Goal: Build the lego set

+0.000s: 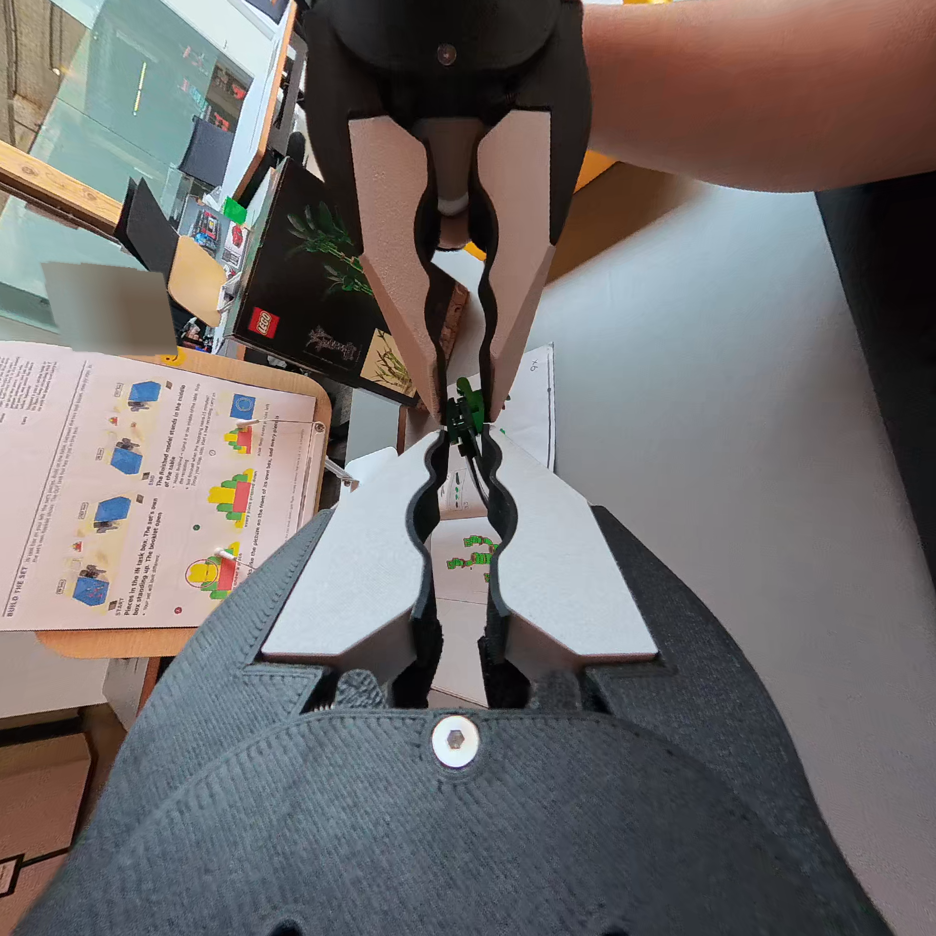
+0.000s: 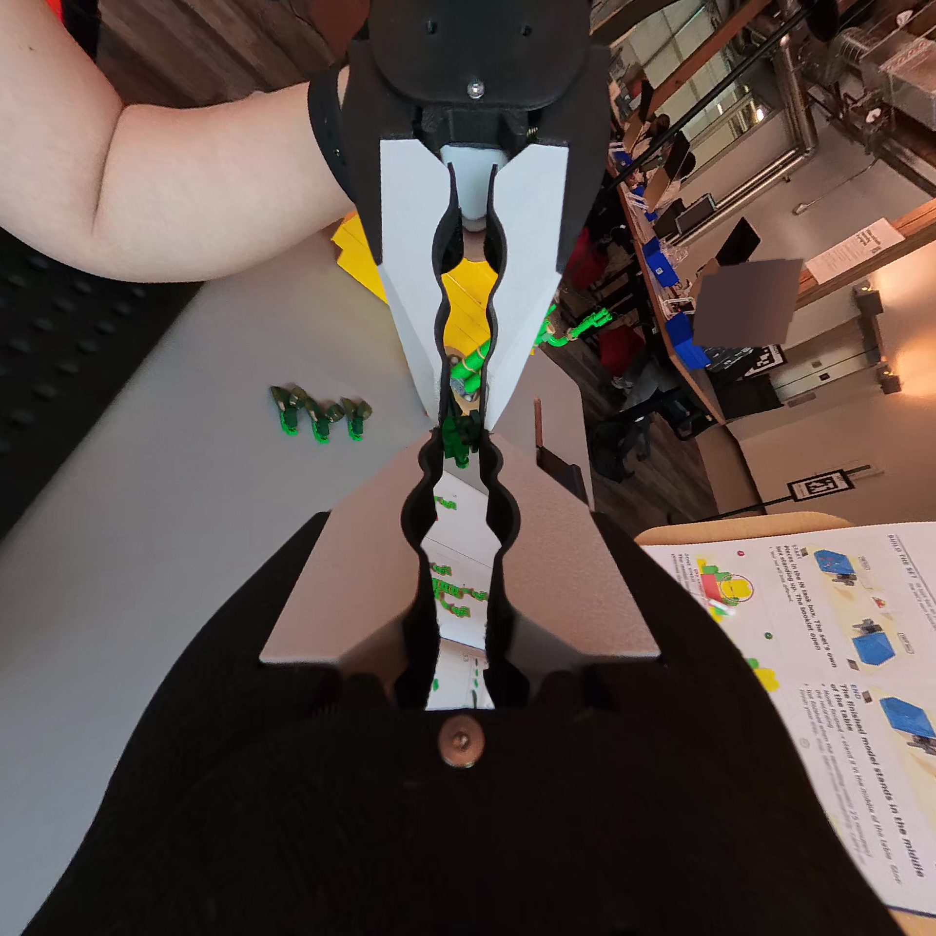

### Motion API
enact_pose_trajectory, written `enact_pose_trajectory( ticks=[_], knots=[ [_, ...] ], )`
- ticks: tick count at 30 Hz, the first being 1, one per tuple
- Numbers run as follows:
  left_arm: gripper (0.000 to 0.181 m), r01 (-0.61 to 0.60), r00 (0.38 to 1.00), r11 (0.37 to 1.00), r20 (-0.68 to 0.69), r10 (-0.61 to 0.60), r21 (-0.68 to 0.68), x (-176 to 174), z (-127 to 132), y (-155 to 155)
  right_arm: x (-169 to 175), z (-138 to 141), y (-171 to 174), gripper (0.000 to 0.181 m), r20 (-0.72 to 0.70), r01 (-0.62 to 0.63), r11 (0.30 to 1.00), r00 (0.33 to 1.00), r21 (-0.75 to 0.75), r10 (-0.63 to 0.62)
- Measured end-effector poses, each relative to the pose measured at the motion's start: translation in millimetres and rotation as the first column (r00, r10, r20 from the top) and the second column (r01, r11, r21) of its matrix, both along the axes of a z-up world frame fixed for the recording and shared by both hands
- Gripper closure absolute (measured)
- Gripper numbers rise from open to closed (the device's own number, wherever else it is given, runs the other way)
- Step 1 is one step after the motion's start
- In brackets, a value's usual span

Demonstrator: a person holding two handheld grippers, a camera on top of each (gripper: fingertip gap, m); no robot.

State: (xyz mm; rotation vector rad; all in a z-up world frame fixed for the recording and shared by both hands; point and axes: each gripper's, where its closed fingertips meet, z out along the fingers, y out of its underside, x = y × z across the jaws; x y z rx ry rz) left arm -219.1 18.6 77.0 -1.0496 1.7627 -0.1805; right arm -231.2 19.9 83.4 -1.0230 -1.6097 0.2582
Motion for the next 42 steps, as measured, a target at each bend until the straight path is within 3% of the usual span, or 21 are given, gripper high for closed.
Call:
enact_pose_trajectory(
  ticks=[10,22,30,34,42],
  knots=[
    [0.171,-0.004,1.0,0.998,-0.007,0.003,-0.058,3.5,-1.5,1.1,4.0,-1.6,1.7,0.171,0.011,0.019,0.999,1.0,-0.05,-0.018],
    [0.171,0.002,1.0,0.998,0.024,-0.001,-0.06,-1.8,6.9,-2.1,-0.7,6.8,-1.1,0.17,0.007,0.044,0.999,0.999,0.015,-0.044],
    [0.165,0.017,0.974,0.985,0.218,-0.056,0.174,6.5,44.7,-14.8,12.0,37.7,-13.4,0.17,-0.101,0.047,0.99,0.994,0.13,-0.034],
    [0.17,0.033,0.976,0.971,0.204,-0.083,0.236,9.6,43.5,-19.8,11.6,39.5,-16.3,0.17,-0.105,0.039,0.988,0.994,0.149,-0.024],
    [0.171,0.064,0.985,0.972,0.144,-0.099,0.227,8.3,36.0,-25.0,11.1,30.8,-22.6,0.168,-0.069,-0.01,0.993,0.997,0.121,0.019]
  ],
)
